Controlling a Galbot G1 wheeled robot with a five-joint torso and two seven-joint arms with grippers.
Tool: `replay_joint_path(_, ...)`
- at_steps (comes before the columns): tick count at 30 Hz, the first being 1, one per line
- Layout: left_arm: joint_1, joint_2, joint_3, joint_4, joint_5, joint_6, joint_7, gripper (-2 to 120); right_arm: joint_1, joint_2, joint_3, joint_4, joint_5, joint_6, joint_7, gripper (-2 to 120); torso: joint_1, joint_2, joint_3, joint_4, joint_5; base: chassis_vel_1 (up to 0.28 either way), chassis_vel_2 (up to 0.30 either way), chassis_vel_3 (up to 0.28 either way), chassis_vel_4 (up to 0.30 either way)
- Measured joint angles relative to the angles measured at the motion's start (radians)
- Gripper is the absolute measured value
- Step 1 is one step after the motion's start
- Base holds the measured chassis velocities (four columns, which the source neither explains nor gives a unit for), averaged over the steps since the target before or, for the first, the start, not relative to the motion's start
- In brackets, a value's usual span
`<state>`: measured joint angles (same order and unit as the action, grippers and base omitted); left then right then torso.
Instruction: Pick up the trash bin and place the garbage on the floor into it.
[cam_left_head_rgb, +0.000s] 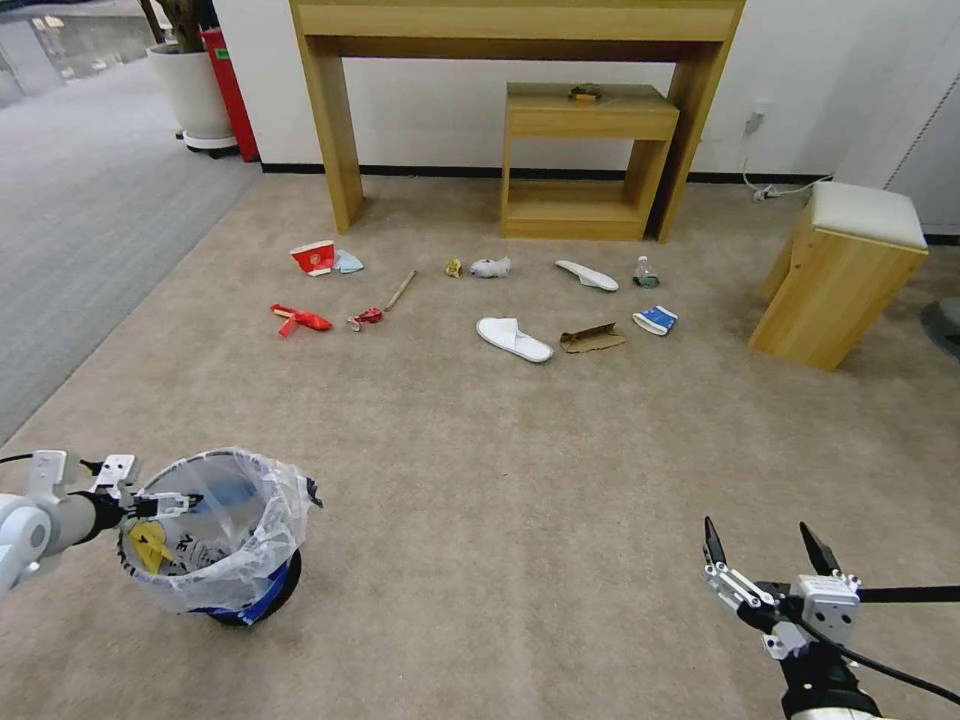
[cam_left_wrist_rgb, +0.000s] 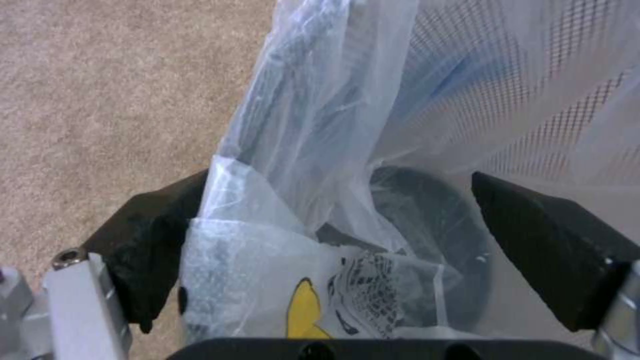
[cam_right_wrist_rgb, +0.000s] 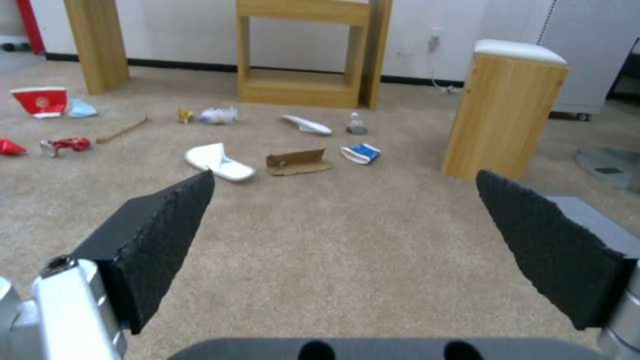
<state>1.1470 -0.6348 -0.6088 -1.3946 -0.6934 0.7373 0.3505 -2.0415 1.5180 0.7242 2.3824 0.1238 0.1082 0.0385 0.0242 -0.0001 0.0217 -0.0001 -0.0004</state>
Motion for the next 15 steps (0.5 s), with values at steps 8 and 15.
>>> replay_joint_path(8,0.012,0.014,-0.001,0.005,0.030,-0.001,0.024,91,0.019,0.002,-0.009,-0.011,0.007,-0.013,0.003,100,0.000,0.000,0.000,0.0001,0.0001,0.000,0.000,0.000,0.000)
replay_joint_path(15,0.015,0.017,-0.004,0.005,0.070,-0.001,0.052,68,0.022,-0.003,-0.009,-0.011,0.016,-0.017,0.006,100,0.000,0.000,0.000,0.0001,0.0000,0.000,0.000,0.000,0.000)
